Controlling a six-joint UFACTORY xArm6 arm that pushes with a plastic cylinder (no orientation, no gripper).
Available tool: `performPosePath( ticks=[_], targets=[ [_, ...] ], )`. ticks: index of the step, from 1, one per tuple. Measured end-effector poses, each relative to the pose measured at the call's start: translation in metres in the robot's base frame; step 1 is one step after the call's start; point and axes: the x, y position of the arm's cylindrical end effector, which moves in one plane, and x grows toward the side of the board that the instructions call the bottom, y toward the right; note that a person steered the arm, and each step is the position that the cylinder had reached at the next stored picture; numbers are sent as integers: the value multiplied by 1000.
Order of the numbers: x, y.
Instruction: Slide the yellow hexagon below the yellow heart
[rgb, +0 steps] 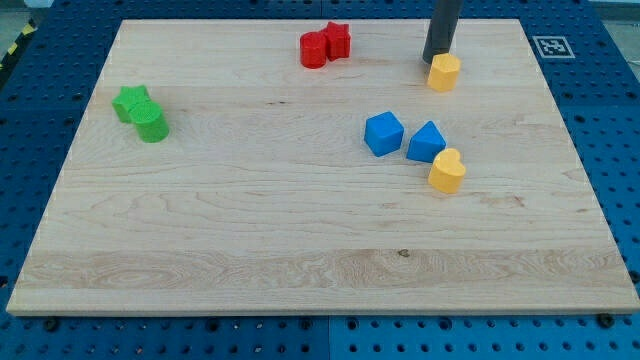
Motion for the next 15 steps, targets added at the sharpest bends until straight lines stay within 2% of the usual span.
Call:
performPosePath(
  ticks=[1, 3, 4, 5, 6, 9, 10, 12, 13, 15],
  targets=[
    [16, 0],
    [21, -37],
    [48, -36],
    [49, -36],
    [22, -39],
    [41, 44],
    [63, 47],
    [79, 47],
    [80, 13],
    [120, 15]
  ],
)
